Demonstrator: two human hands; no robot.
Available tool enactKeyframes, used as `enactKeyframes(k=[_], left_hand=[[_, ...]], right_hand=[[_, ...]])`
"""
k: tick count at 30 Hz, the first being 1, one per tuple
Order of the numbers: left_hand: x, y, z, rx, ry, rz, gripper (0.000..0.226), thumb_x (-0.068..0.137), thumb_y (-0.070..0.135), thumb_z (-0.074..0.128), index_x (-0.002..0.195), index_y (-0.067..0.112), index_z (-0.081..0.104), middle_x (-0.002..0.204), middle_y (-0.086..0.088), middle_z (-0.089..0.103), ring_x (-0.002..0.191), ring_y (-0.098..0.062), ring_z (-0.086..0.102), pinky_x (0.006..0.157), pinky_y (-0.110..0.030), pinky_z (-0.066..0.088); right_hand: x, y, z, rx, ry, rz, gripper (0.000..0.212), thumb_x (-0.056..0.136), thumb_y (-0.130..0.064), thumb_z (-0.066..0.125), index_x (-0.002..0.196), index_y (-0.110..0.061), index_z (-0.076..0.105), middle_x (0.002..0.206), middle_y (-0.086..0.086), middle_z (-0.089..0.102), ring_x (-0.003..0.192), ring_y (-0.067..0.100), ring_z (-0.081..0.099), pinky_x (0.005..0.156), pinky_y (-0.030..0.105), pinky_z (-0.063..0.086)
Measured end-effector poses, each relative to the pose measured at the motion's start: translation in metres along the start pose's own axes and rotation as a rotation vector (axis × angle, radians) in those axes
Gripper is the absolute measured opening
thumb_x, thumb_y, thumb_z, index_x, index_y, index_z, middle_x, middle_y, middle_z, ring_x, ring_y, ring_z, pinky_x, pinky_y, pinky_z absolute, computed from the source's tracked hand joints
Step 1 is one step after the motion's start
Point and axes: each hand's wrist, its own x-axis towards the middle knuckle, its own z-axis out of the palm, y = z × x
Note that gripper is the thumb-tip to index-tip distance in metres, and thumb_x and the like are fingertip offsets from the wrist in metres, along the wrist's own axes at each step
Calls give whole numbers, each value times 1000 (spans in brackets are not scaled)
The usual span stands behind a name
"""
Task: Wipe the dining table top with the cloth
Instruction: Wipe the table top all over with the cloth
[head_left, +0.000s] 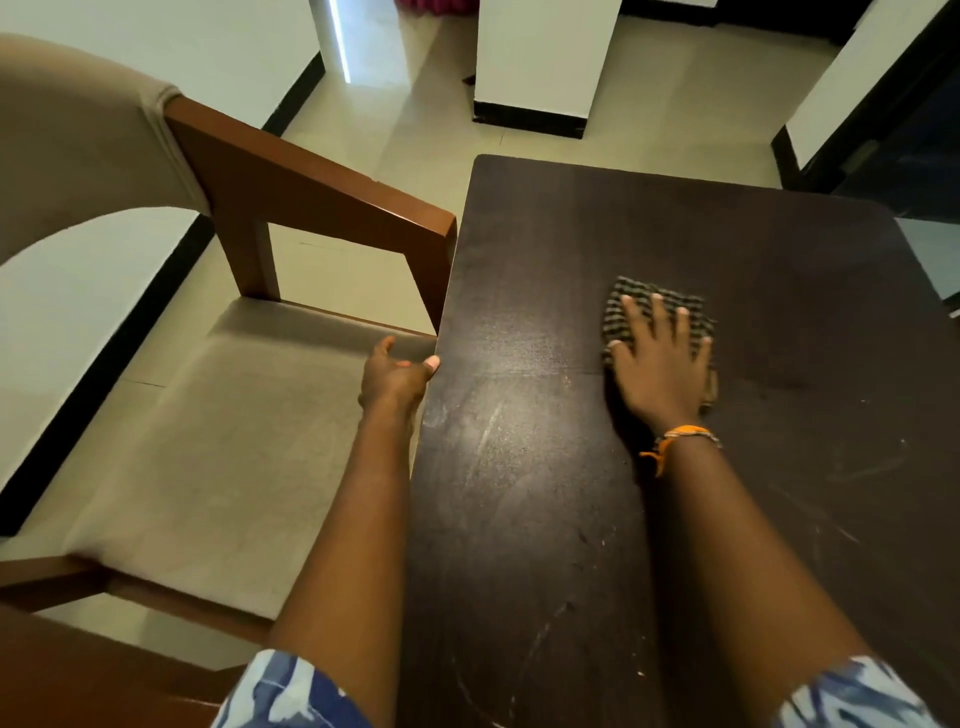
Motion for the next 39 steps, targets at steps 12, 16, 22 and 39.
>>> enactKeyframes(k=[12, 16, 22, 39], left_hand=[[-61, 16, 33, 832, 192, 453, 61, 89, 24, 56, 143, 24, 27, 149, -12, 32, 141, -32, 16, 114, -56, 4], [-85, 25, 70, 951, -9, 629, 67, 84, 33, 62, 143, 25, 29, 151, -8, 28, 145, -31, 1, 112, -58, -9], [-116, 34, 125, 1109, -322, 881, 76, 72, 46, 70, 138, 28, 36, 148, 0, 34, 145, -29, -11, 104, -56, -23], [-155, 38, 174, 1173, -297, 899, 50, 88, 12, 53, 136, 14, 40, 144, -13, 40, 145, -30, 5, 115, -51, -4]], right_hand=[[-9, -68, 14, -34, -180, -579, 55, 96, -43, 33, 147, -39, 13, 160, -5, 6, 147, 23, 1, 117, 53, 0], [2, 21, -10, -35, -142, -392, 56, 96, -41, 35, 147, -39, 12, 160, -6, 7, 147, 23, 2, 116, 52, 2], [7, 191, -56, -31, -100, 41, 55, 98, -38, 34, 148, -37, 12, 160, -5, 6, 147, 23, 2, 116, 53, 4], [-18, 98, -28, -22, -81, -307, 56, 94, -39, 38, 147, -38, 18, 160, -4, 11, 147, 24, 4, 115, 53, 2]])
